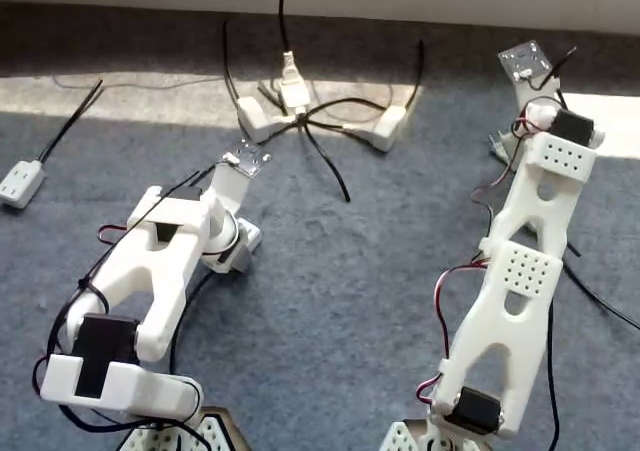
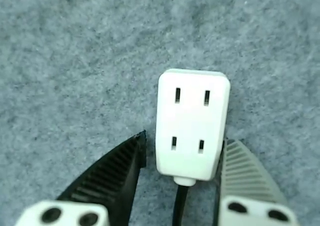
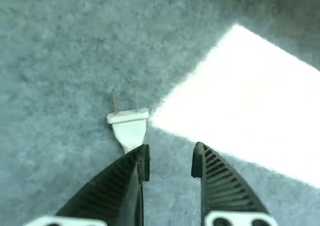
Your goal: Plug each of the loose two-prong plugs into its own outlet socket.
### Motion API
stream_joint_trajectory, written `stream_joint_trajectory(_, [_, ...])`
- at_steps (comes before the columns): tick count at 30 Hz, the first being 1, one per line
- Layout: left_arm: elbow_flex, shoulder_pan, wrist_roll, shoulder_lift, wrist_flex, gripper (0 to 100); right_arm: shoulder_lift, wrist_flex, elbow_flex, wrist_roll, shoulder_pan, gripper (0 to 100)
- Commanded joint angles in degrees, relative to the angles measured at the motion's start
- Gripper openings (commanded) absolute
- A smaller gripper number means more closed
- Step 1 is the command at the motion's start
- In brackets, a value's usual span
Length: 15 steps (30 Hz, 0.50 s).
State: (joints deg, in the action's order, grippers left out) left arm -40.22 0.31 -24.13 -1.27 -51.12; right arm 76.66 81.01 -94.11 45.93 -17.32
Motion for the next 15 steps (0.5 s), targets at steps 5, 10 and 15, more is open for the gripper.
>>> stream_joint_trajectory(5, [-0.5,-0.7,-0.3,-0.8,0.5,23,2.2,-9.7,7.6,1.9,0.6,14.9])
stream_joint_trajectory(10, [-0.5,-0.7,-0.3,-0.8,0.5,23,3.9,-12.5,12.4,1.8,0.9,14.6])
stream_joint_trajectory(15, [-0.4,-0.7,-0.3,-0.8,0.5,23,3.9,-2.4,13.9,-0.7,3.3,14.6])
